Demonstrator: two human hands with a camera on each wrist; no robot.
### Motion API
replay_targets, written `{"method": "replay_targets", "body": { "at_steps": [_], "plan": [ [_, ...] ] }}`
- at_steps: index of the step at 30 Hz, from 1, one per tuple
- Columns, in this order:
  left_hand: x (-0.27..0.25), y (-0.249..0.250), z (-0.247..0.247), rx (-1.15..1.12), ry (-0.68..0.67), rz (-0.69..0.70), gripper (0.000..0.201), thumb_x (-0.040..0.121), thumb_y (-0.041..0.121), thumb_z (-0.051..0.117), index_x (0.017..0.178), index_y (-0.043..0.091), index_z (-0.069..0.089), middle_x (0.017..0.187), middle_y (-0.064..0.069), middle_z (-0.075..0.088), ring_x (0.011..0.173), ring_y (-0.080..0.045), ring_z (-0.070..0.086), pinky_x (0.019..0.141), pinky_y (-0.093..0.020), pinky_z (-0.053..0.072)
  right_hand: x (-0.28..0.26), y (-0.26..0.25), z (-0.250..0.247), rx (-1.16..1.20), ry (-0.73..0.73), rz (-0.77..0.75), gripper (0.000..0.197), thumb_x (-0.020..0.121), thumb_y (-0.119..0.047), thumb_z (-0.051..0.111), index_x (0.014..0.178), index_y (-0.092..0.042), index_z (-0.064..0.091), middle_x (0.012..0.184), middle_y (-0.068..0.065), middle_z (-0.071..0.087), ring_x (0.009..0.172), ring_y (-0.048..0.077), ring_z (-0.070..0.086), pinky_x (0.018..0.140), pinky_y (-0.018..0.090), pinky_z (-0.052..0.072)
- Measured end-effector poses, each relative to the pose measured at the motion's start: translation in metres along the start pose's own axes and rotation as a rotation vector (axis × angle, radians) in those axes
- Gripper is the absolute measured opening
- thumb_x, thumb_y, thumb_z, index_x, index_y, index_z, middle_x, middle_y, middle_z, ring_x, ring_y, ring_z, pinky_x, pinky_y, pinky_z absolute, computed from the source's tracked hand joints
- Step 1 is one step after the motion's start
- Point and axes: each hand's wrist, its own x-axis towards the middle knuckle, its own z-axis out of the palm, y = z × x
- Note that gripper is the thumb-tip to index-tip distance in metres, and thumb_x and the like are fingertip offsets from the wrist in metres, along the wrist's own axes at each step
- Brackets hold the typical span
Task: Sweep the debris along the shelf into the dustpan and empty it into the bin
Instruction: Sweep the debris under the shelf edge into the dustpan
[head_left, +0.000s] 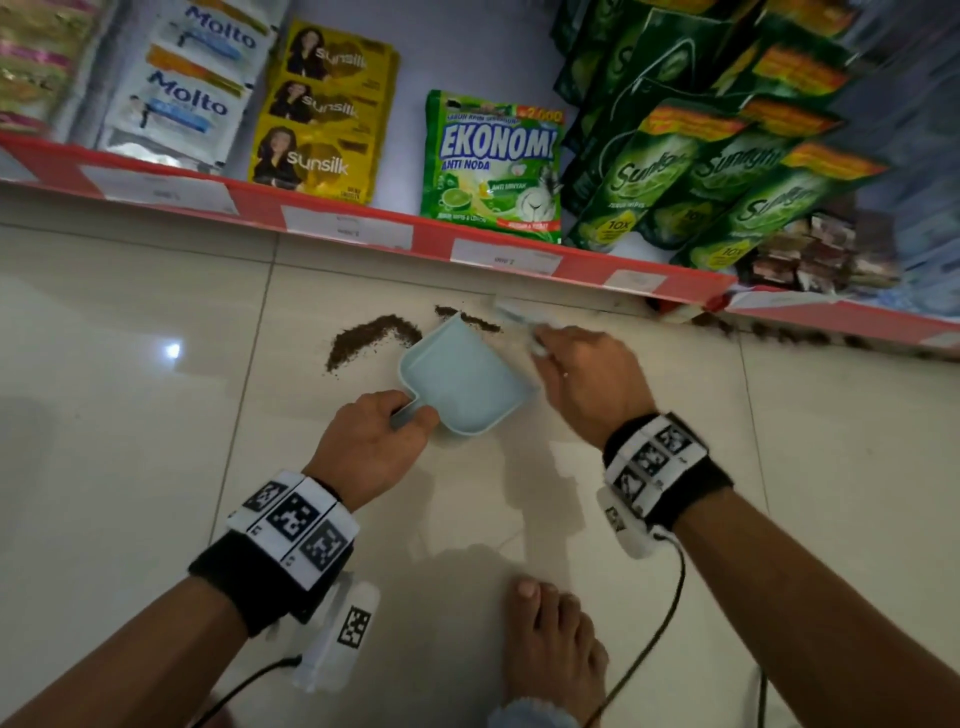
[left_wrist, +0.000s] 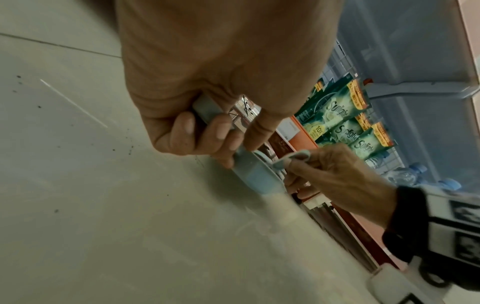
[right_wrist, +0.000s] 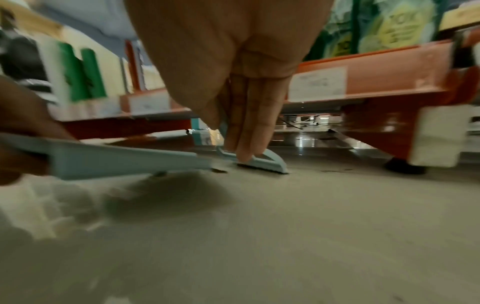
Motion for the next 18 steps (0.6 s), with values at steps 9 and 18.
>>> {"method": "replay_targets", "body": {
  "at_steps": [9,18],
  "plan": [
    [-0.007,0.000,-0.003,0.049,0.028,-0.012,0.039,0.089,0.038,0.057,0.057,0.020,0.043,0.052,0.006,0.047,0.053,-0.015,0.046,0.052,-0.028,0.032,0.001,0.041,-0.023,-0.169,0.216,0.197,0.015,0.095,-0.019,0.056,0.104,-0.015,0.068,0.088,0.014,0.071,0.071,0.037,0.068,0.058,0.032,0.042],
    [-0.010,0.001,-0.002,0.050,0.008,-0.024,0.034,0.089,0.036,0.056,0.061,0.019,0.047,0.056,0.004,0.050,0.058,-0.019,0.049,0.056,-0.030,0.036,-0.014,0.010,0.000,0.013,0.046,0.071,0.029,0.103,-0.030,0.039,0.106,-0.014,0.063,0.083,0.007,0.067,0.061,0.029,0.056,0.054,0.033,0.043]
  ]
}}
